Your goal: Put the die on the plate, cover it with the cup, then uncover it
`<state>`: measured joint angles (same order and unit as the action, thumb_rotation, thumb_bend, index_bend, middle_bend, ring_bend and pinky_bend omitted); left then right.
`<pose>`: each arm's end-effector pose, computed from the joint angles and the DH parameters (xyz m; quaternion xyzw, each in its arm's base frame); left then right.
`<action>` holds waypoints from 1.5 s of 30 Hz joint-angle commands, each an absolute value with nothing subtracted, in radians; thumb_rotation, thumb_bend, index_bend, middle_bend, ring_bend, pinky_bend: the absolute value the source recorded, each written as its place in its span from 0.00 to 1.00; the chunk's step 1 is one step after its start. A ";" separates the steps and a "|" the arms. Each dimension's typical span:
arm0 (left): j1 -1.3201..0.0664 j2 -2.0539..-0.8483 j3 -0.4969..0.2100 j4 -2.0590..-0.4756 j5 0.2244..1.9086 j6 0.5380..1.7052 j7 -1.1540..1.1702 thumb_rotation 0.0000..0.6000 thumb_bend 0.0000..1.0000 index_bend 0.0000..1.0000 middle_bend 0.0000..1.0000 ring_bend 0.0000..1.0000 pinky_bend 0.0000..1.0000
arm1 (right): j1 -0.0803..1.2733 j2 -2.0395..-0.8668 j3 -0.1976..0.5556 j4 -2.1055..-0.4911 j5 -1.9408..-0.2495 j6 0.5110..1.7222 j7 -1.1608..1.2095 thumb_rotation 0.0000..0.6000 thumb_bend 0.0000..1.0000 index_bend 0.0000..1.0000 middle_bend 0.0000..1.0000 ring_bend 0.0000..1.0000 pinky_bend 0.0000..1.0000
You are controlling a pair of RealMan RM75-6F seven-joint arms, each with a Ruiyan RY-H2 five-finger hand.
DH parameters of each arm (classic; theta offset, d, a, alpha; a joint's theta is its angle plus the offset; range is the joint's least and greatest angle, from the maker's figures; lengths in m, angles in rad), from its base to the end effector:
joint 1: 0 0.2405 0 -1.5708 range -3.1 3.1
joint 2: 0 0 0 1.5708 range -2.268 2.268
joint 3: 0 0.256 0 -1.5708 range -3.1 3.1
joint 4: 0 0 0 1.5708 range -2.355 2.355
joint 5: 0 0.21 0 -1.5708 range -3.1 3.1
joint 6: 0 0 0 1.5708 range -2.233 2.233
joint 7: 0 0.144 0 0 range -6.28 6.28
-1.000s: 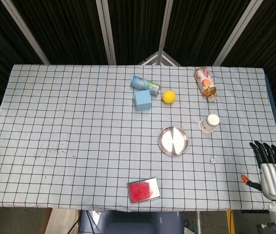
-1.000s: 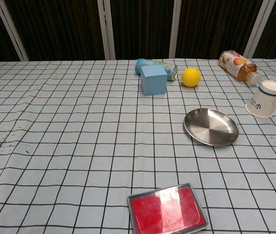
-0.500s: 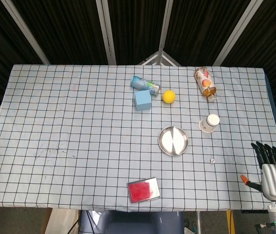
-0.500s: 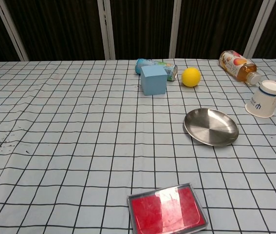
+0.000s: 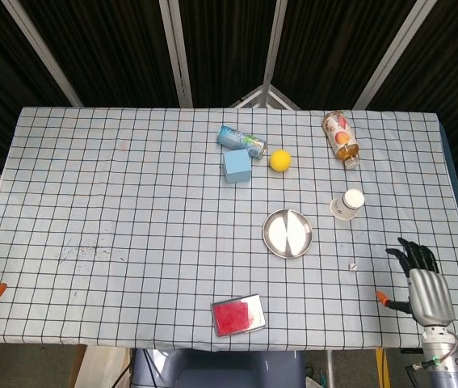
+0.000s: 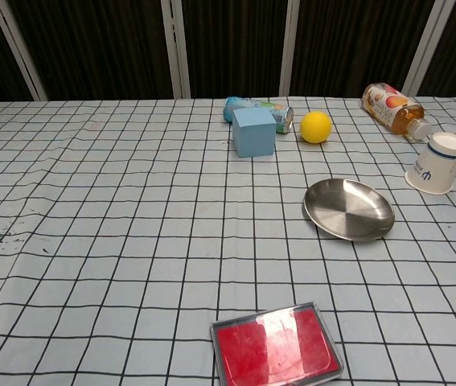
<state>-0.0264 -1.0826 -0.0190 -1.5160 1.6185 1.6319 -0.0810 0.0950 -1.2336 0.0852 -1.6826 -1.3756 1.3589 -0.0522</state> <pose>-0.3189 0.1558 0.1872 -0.6066 -0.3315 -0.4127 0.5932 -0.3013 -0.1876 0.1090 0.5575 -0.4812 0.3821 0.5582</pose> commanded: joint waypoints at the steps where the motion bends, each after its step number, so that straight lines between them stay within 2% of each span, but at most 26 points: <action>1: -0.031 -1.083 -0.022 -1.519 1.614 1.626 -0.079 1.00 0.29 0.16 0.00 0.00 0.02 | 0.150 -1.275 0.096 -1.628 -1.327 1.268 -0.079 1.00 0.16 0.29 0.10 0.08 0.00; 10: -0.045 -1.088 -0.027 -1.522 1.603 1.600 -0.064 1.00 0.29 0.16 0.00 0.00 0.02 | 0.236 -1.343 0.130 -1.524 -1.235 1.137 -0.126 1.00 0.16 0.34 0.10 0.08 0.00; 15: -0.047 -1.091 -0.028 -1.524 1.600 1.597 -0.054 1.00 0.29 0.16 0.00 0.00 0.02 | 0.263 -1.373 0.135 -1.488 -1.213 1.104 -0.140 1.00 0.18 0.37 0.10 0.08 0.00; 21: -0.048 -1.093 -0.028 -1.526 1.596 1.594 -0.044 1.00 0.29 0.16 0.00 0.00 0.02 | 0.277 -1.404 0.132 -1.443 -1.188 1.079 -0.139 1.00 0.22 0.39 0.10 0.08 0.00; 28: -0.051 -1.097 -0.028 -1.530 1.592 1.586 -0.028 1.00 0.29 0.16 0.00 0.00 0.02 | 0.280 -1.428 0.126 -1.393 -1.184 1.072 -0.116 1.00 0.31 0.43 0.10 0.08 0.00; 41: -0.053 -1.100 -0.028 -1.535 1.585 1.579 -0.009 1.00 0.29 0.16 0.00 0.00 0.02 | 0.287 -1.456 0.114 -1.360 -1.194 1.069 -0.097 1.00 0.31 0.44 0.10 0.08 0.00; 45: -0.054 -1.100 -0.027 -1.537 1.585 1.576 -0.004 1.00 0.29 0.16 0.00 0.00 0.02 | 0.291 -1.462 0.116 -1.352 -1.187 1.063 -0.098 1.00 0.31 0.48 0.10 0.08 0.00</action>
